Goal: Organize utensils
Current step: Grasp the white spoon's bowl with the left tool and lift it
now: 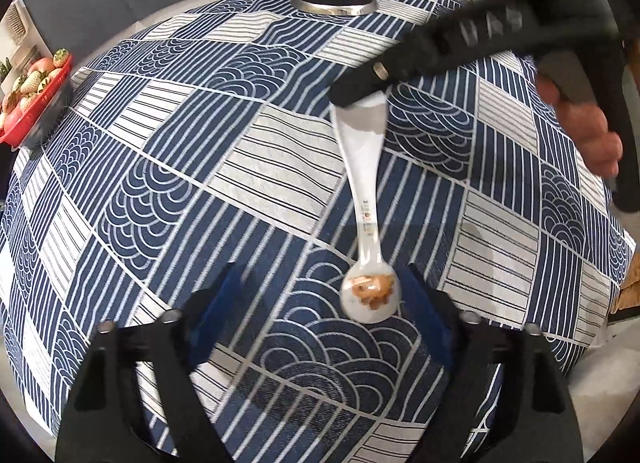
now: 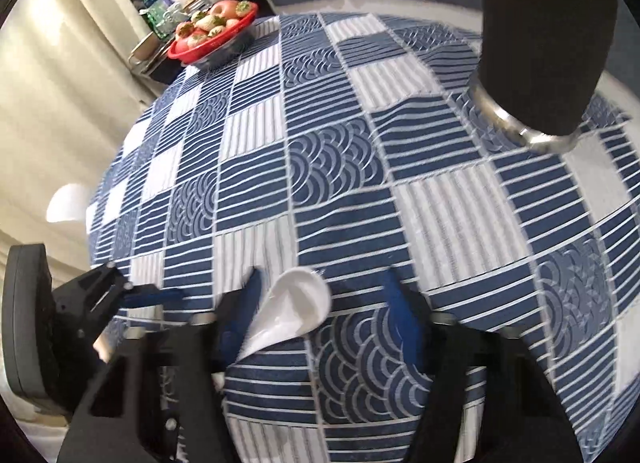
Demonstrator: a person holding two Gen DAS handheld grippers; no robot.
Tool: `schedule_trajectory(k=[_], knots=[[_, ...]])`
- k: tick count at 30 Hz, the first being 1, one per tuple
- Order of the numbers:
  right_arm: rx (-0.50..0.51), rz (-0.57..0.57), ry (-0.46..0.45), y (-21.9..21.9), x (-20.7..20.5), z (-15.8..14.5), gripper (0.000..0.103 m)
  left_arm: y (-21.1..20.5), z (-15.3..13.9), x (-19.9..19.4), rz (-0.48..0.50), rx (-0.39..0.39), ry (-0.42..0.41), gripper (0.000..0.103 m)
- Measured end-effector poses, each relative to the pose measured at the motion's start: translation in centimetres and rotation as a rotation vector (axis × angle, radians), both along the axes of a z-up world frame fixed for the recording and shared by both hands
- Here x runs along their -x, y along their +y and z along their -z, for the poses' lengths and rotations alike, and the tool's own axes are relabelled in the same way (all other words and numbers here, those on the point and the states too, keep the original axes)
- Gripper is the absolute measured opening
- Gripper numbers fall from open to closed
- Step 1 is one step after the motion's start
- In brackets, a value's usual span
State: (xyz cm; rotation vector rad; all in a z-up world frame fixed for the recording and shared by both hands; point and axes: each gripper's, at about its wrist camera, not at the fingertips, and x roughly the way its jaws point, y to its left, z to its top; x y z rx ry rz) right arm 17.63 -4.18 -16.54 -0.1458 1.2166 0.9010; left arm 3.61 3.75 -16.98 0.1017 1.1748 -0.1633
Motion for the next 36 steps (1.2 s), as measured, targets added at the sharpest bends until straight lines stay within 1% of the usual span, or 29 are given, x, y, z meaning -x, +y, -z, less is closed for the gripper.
schedule_trajectory(k=[1,2,3,4,8,11,15,21,26,31,36], knots=[[0.002,-0.007,0.0,0.0,0.2,0.1,0.014,0.3,-0.2,-0.1,-0.005,0.001,-0.002,0.062],[0.002,-0.009,-0.002,0.0,0.3,0.1,0.008,0.6,-0.3,-0.3,-0.01,0.003,-0.004,0.056],[-0.01,-0.011,0.008,-0.3,0.4,0.2,0.006,0.9,-0.5,-0.3,-0.014,0.009,-0.009,0.034],[-0.022,-0.01,0.013,-0.5,0.5,0.1,0.006,1.3,-0.6,-0.4,-0.02,0.027,-0.006,0.029],[-0.063,-0.001,0.015,-1.3,0.8,-0.5,0.006,1.2,-0.8,-0.9,0.003,0.028,0.016,0.029],[-0.078,0.001,-0.001,-1.5,0.8,-1.3,0.006,1.2,-0.9,-1.6,0.01,0.049,0.035,0.029],[-0.079,-0.01,-0.057,-1.6,0.9,-3.2,0.006,0.8,-1.5,-2.2,0.02,0.069,0.036,0.029],[-0.108,0.021,-0.138,-2.9,0.4,-6.8,0.006,-0.2,-4.0,-3.3,0.06,0.092,-0.022,0.028],[-0.154,0.072,-0.194,-4.6,0.0,-9.7,0.006,-0.8,-6.9,-4.8,0.089,0.063,-0.108,0.028],[-0.188,0.117,-0.26,-6.5,-0.6,-12.5,0.006,-1.6,-9.2,-6.1,0.117,0.048,-0.162,0.028],[-0.22,0.164,-0.338,-8.7,-1.4,-15.7,0.006,-3.0,-12.3,-8.3,0.154,0.021,-0.224,0.028]])
